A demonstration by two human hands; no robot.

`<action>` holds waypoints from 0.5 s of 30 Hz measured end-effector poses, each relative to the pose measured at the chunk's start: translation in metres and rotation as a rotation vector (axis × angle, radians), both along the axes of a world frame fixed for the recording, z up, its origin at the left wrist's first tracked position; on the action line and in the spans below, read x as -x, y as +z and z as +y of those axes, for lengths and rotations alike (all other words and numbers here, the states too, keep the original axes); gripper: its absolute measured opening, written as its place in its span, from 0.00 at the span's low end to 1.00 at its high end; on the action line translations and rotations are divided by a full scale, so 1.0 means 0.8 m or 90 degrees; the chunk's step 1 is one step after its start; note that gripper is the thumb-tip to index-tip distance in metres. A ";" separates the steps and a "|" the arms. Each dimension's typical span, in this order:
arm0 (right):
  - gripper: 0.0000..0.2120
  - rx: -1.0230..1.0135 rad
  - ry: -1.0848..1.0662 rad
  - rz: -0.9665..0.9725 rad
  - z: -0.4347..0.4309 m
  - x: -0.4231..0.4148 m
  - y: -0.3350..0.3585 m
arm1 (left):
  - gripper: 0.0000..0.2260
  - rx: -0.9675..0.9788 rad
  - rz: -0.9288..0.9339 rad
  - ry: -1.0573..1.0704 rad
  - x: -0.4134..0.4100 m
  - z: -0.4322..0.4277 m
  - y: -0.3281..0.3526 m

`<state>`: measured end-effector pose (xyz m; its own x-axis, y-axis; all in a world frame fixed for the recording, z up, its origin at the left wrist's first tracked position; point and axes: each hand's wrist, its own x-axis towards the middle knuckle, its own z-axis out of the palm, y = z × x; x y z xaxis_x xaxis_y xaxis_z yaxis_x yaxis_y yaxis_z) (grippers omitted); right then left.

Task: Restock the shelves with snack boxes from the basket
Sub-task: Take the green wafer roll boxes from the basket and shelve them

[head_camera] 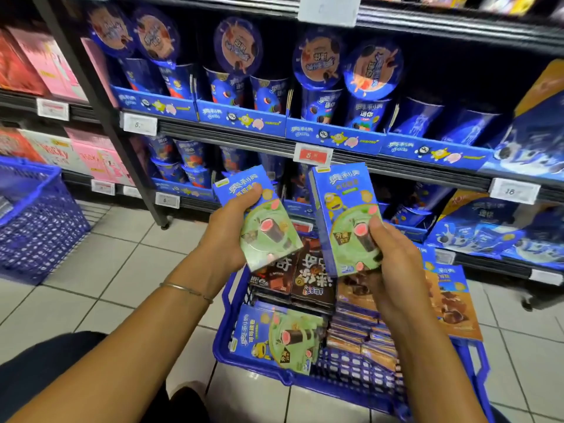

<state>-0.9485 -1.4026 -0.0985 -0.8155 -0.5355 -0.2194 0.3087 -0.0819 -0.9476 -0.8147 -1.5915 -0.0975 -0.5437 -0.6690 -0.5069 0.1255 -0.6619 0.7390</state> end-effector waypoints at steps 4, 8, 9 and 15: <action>0.10 0.009 0.030 0.052 -0.031 -0.022 0.005 | 0.27 0.019 -0.035 0.001 0.018 0.025 -0.002; 0.13 -0.050 0.052 0.080 -0.052 -0.045 -0.010 | 0.46 0.056 -0.081 -0.041 0.026 0.034 -0.002; 0.13 -0.058 0.058 0.081 -0.055 -0.049 -0.013 | 0.51 0.052 -0.073 -0.062 0.026 0.035 0.001; 0.13 -0.063 0.048 0.068 -0.063 -0.051 -0.011 | 0.50 0.073 -0.024 -0.056 0.020 0.041 0.009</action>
<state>-0.9079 -1.4532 -0.1076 -0.7955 -0.5759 -0.1886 0.2078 0.0332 -0.9776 -0.8309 -1.5584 -0.0902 -0.5849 -0.6745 -0.4506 0.0422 -0.5800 0.8135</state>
